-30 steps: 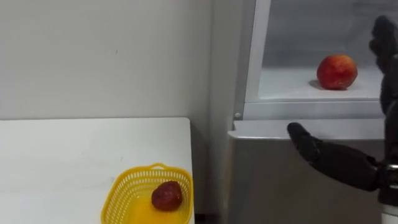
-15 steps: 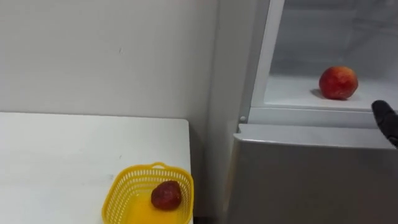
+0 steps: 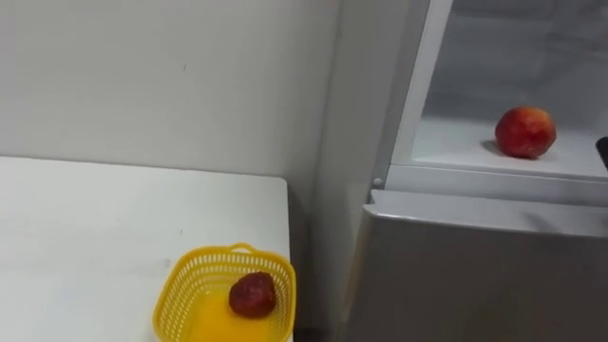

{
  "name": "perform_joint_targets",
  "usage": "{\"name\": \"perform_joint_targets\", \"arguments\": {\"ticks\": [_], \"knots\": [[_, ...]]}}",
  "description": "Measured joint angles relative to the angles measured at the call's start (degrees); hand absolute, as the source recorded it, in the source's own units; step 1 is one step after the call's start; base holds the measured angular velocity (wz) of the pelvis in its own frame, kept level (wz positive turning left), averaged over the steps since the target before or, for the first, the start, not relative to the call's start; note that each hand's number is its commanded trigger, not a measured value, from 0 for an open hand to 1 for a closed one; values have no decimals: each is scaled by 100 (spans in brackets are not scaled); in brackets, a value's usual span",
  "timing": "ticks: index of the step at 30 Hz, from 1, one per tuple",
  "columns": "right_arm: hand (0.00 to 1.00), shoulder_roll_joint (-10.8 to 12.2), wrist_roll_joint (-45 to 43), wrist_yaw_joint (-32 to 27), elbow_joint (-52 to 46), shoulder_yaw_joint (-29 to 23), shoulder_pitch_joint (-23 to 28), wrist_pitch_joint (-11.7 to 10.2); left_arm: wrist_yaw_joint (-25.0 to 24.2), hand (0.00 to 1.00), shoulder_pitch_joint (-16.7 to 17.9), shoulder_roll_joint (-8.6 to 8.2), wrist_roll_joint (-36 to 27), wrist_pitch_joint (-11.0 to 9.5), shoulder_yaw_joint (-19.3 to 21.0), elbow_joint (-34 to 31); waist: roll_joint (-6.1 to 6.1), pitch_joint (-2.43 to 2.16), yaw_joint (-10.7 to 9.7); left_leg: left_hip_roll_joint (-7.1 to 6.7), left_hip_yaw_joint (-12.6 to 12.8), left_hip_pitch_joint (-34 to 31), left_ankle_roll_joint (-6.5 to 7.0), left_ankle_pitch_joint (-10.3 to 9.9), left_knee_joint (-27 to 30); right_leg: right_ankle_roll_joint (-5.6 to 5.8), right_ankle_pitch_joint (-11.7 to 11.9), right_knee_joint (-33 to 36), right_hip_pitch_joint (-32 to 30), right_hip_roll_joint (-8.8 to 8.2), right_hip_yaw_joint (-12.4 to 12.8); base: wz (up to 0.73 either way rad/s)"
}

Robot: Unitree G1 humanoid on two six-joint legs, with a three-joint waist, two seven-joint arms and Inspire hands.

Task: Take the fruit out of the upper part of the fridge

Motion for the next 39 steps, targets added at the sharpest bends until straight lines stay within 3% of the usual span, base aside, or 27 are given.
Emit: {"name": "perform_joint_targets", "arguments": {"ticks": [4,8,15,19,25,28,33,39], "knots": [[0,-151,312,301,664,43,-322,22,5,0,34,100,-1,3,-9,-12,-107,14,12,3,-72,-4,-2,0,28,0,0,-82,83,-28,-57,13],[0,-214,577,544,907,195,-330,126,-5,0,53,121,-10,45,-17,-13,-129,3,20,-12,-116,-12,-2,-1,32,2,-1,-91,104,-47,-119,6],[0,-232,869,783,1300,389,-754,372,2,0,34,224,-30,128,-15,-66,-50,16,5,-15,-147,-14,-1,-2,30,3,-1,-84,100,-52,-148,0],[0,-234,865,845,1330,389,-862,373,-40,0,52,225,9,196,-14,-160,57,-31,8,-15,-196,-33,-1,-1,34,3,-1,-82,96,-51,-176,4],[0,-235,995,1106,1642,433,-937,492,-50,0,110,224,6,250,-11,-249,88,-26,22,-9,-201,-18,-2,-1,74,-1,-4,-74,98,-53,-186,1],[0,-237,995,1214,1678,509,-939,562,-56,0,155,228,7,276,3,-268,70,-21,17,-19,-206,-29,-2,-1,99,-3,-11,-74,99,-62,-189,0],[0,-268,1029,1317,1825,592,-942,694,-48,0,267,227,18,375,122,-511,-22,-60,40,-22,-179,-10,-2,-1,114,-1,-14,-47,128,-69,-194,0],[0,-489,1025,1435,2090,604,-1026,872,-35,0,365,225,17,489,206,-698,-96,-49,67,-27,-229,-5,-2,-1,109,-1,-14,-53,185,-78,-292,5]]}}
